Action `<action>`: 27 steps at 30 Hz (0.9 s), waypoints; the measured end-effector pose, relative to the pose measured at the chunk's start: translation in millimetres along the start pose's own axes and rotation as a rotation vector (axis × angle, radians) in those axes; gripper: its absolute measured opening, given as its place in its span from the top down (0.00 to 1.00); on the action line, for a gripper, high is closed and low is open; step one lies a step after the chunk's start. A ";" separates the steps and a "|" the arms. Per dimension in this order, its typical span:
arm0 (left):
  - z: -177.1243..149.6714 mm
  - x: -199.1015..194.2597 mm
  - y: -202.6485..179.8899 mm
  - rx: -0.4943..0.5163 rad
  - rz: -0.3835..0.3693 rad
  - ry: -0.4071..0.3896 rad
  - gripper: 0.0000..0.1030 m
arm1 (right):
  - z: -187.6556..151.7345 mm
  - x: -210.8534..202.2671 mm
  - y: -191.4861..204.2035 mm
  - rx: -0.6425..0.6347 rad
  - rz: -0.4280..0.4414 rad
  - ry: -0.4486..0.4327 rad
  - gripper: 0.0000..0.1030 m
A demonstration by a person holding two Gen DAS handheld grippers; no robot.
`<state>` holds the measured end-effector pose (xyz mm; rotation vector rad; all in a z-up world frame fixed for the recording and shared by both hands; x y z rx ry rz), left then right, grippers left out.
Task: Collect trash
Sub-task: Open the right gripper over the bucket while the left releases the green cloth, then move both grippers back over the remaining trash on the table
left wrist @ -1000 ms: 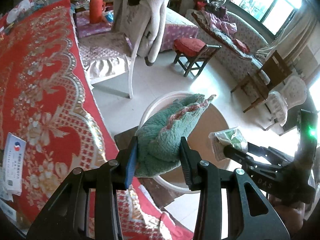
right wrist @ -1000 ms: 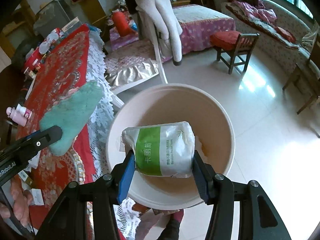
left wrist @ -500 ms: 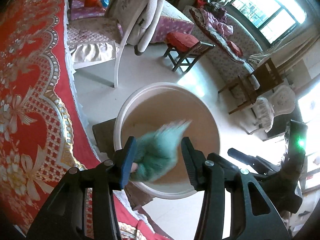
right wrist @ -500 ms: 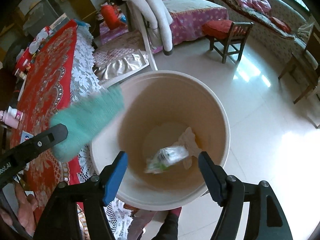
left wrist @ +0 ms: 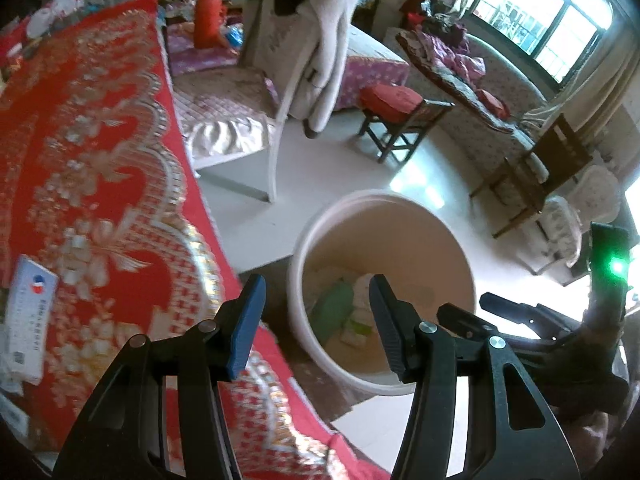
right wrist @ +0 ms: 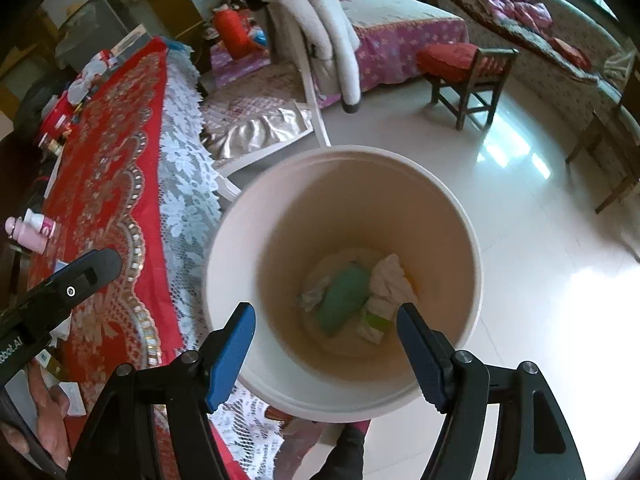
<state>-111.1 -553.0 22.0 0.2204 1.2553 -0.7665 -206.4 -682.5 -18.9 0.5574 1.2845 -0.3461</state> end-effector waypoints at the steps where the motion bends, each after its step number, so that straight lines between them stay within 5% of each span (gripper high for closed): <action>1: -0.4 -3.4 4.8 -0.002 0.009 -0.008 0.49 | 1.3 -1.2 5.0 -0.008 0.002 -0.003 0.31; 13: -8.8 -54.3 85.2 -0.091 0.112 -0.075 0.49 | 10.7 -10.1 79.3 -0.118 0.038 -0.034 0.31; 27: -64.9 -121.9 217.5 -0.263 0.234 -0.102 0.49 | -5.1 1.0 215.2 -0.330 0.114 -0.007 0.30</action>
Point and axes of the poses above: each gripper's, at about its wrist camera, not at the fingertips, and x roughly the way its jaws point, y to its left, z to its top, the point moved 10 cm from there along x, roughly the way its jaws point, and after that the axes turned 9 degrees about y, right-handed, at the moved point
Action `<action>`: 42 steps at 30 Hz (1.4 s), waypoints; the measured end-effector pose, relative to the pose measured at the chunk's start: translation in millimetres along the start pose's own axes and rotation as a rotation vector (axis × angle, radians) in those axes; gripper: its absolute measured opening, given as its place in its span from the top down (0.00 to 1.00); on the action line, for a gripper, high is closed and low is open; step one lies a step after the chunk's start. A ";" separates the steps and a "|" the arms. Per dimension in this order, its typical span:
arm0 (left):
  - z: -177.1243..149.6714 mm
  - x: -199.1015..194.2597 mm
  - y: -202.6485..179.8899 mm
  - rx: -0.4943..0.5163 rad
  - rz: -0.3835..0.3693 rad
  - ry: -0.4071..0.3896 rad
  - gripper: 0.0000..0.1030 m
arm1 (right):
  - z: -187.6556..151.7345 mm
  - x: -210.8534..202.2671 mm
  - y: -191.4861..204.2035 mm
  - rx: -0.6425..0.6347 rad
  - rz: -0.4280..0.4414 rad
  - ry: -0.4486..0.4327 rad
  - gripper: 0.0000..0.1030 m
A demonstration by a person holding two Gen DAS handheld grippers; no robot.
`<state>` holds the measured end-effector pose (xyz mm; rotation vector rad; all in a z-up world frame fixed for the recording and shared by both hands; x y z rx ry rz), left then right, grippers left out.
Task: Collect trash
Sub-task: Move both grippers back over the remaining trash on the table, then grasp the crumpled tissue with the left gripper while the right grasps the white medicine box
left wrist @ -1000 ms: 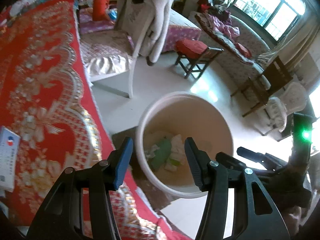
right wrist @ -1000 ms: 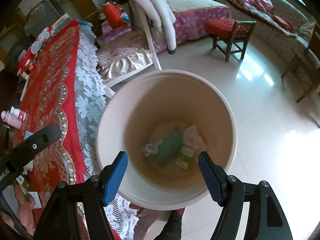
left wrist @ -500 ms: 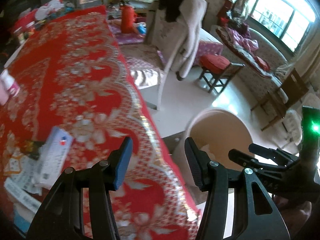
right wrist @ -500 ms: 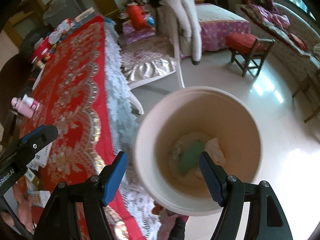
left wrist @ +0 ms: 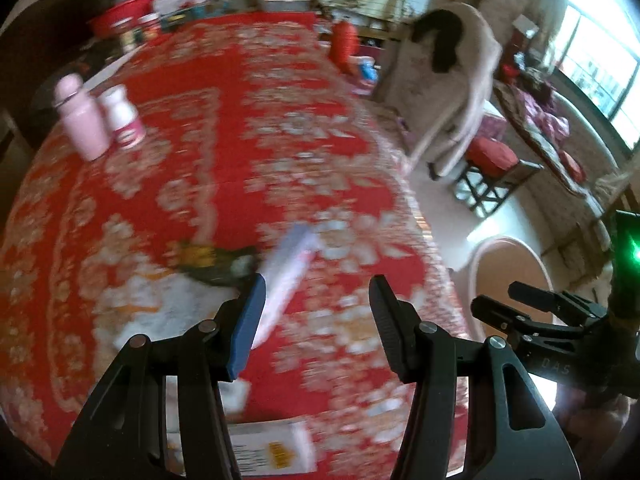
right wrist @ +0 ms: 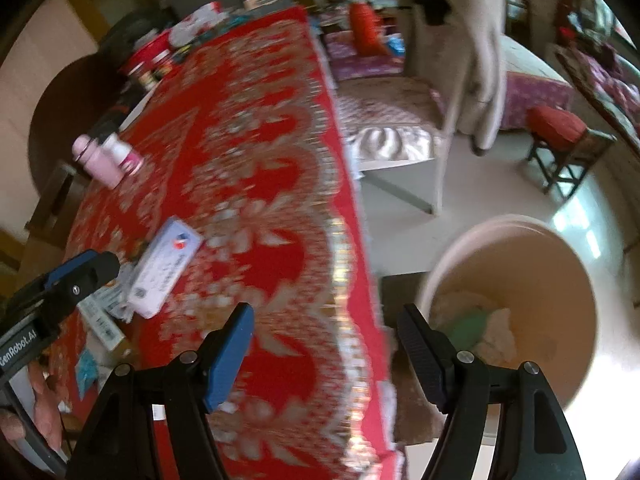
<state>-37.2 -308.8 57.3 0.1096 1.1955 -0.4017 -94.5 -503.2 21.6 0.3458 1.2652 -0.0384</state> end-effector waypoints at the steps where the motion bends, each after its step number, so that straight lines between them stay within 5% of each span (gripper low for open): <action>1: -2.3 -2.1 16.2 -0.019 0.014 0.000 0.49 | 0.2 2.7 9.2 -0.015 0.004 0.005 0.30; 18: -62.8 -13.7 208.3 -0.296 0.069 0.077 0.49 | -7.3 53.8 152.9 -0.219 0.091 0.090 0.30; 42: -81.5 34.5 194.8 -0.231 -0.075 0.189 0.49 | 20.5 107.8 199.2 -0.139 0.091 0.138 0.25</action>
Point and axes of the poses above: each gripper's, at about its wrist camera, not at the fingertips, and x roughly the way its jaws point, y to its left, z to its top, the point moved 10 cm from there along x, roughly the way its jaws point, and after that the axes turned 9 degrees about y, right-handed, at the moved point
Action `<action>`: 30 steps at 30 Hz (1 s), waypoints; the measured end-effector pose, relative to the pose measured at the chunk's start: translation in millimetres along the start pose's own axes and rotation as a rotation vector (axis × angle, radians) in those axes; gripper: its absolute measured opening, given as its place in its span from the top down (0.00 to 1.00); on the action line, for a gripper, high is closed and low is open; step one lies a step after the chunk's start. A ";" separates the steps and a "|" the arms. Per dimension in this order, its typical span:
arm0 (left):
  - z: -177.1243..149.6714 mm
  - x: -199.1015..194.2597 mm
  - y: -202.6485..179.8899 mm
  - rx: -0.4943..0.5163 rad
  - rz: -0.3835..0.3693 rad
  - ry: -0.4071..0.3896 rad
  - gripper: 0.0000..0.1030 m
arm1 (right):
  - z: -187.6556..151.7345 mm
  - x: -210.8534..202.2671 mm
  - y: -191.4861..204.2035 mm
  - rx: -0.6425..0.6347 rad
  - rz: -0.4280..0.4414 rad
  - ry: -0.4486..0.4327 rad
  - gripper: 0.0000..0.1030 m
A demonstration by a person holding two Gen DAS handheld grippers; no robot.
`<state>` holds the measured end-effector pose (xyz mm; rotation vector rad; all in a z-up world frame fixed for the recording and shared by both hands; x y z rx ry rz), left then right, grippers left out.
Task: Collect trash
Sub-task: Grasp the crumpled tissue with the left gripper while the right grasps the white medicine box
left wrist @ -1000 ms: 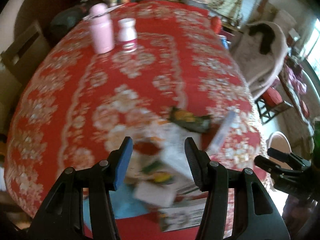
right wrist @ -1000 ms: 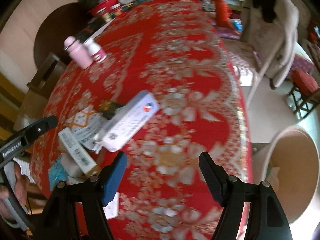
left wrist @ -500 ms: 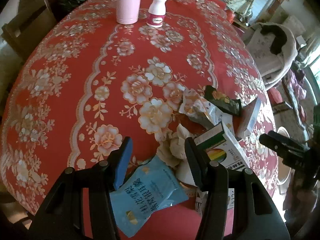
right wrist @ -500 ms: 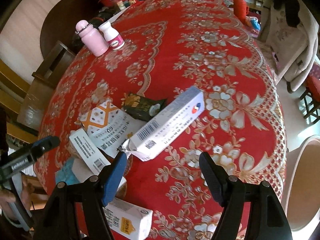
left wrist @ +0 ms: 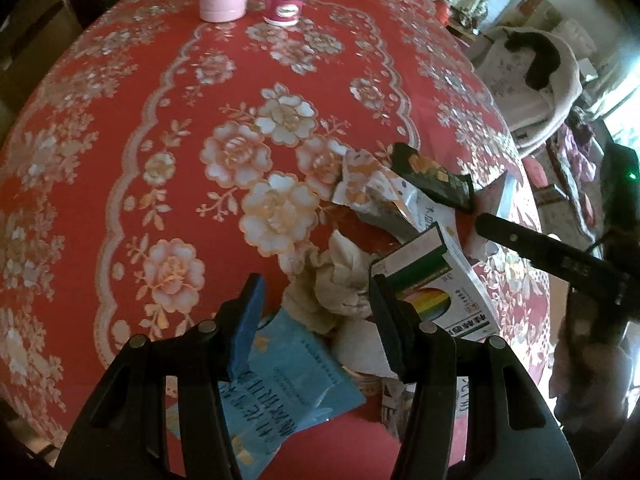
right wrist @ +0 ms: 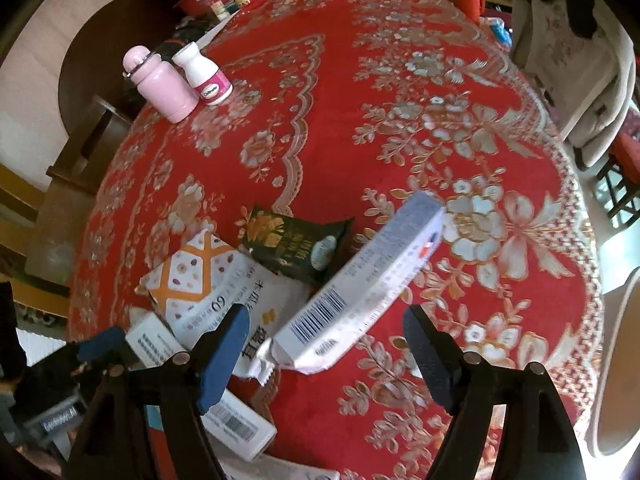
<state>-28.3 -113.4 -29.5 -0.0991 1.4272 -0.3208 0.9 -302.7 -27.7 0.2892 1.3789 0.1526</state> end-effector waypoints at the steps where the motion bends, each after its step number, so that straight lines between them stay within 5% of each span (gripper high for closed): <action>1: 0.7 1.7 -1.6 0.010 -0.002 0.002 0.49 | -0.1 3.9 -3.5 0.003 -0.024 0.012 0.25; 6: 3.8 6.8 -11.3 0.050 -0.063 0.022 0.50 | -10.6 -0.4 -37.9 0.062 -0.074 0.027 0.25; 10: 7.7 11.7 -20.1 0.096 -0.086 0.041 0.81 | -19.8 -11.2 -75.2 0.146 -0.098 0.025 0.25; 18: 38.5 -0.5 -13.4 0.134 -0.046 -0.042 0.86 | -20.4 -24.9 -89.3 0.208 -0.089 -0.019 0.25; 30: 63.2 -35.6 27.5 0.080 -0.051 -0.103 0.86 | 12.6 -14.9 -82.3 0.145 -0.239 -0.074 0.25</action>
Point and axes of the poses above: each gripper's, at about its wrist camera, not at the fingertips, and x roughly the way its jaws point, y to its left, z to its top, the point moved 10 cm from there along x, roughly the way its jaws point, and after that the axes turned 9 degrees about y, right-handed, at the moved point
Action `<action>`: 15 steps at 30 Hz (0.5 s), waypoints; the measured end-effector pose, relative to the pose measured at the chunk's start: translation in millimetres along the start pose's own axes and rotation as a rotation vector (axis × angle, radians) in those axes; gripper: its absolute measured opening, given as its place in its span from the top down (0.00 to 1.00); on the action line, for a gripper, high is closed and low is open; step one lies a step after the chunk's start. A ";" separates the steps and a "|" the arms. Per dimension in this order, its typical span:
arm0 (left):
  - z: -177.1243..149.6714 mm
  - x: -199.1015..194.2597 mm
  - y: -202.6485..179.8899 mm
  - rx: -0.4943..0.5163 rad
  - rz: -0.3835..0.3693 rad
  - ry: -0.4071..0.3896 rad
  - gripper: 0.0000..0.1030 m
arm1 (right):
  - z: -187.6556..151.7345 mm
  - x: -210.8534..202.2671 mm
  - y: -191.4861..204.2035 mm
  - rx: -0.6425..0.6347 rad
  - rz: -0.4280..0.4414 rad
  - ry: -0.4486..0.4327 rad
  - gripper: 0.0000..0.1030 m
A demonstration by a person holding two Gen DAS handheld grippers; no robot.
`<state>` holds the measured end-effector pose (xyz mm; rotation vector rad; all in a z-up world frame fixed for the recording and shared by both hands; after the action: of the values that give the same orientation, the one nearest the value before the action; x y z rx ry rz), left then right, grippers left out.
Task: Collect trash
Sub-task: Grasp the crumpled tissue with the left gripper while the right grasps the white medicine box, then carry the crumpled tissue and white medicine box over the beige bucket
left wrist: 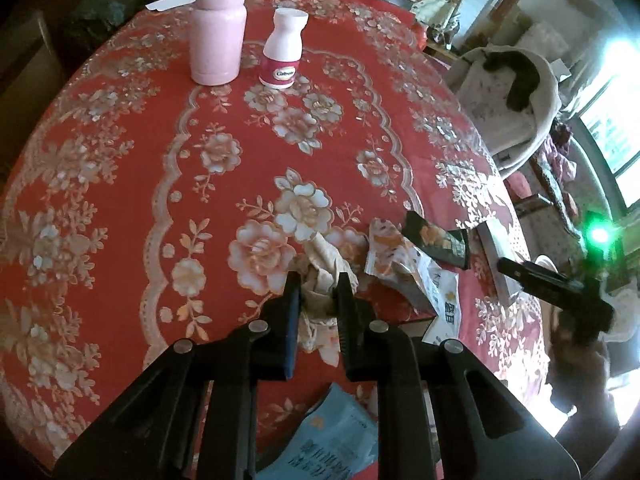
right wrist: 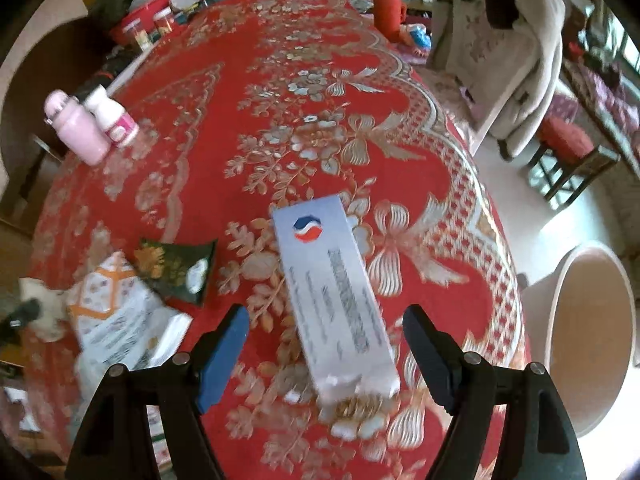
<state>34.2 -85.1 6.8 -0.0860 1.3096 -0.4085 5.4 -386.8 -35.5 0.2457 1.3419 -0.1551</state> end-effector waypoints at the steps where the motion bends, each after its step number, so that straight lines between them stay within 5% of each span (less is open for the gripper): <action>1: -0.2 -2.0 0.4 0.000 -0.006 -0.001 0.86 | 2.4 4.3 -0.4 -0.003 -0.013 0.003 0.25; 4: -0.7 -6.4 -2.4 0.006 -0.022 -0.004 0.86 | 5.2 20.4 -1.5 -0.007 -0.028 0.030 0.27; 7: -2.0 -9.4 -9.3 0.016 -0.041 -0.007 0.86 | 4.2 20.3 -4.4 -0.005 -0.051 -0.002 0.51; 15: 0.1 -18.1 -47.4 0.075 -0.063 -0.027 0.86 | -9.1 -5.0 -1.1 -0.009 0.000 -0.047 0.54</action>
<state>19.2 -122.9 37.1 -0.0699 1.2657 -0.5081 -4.6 -385.6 -32.6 0.2328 1.2961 -0.1536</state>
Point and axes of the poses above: each gripper's, at about its wrist camera, not at the fingertips, and x roughly the way its jaws point, y to its left, z to its top, the point moved 10 cm from there along x, roughly the way its jaws point, and after that the axes turned 9 degrees about y, right-handed, at the moved point
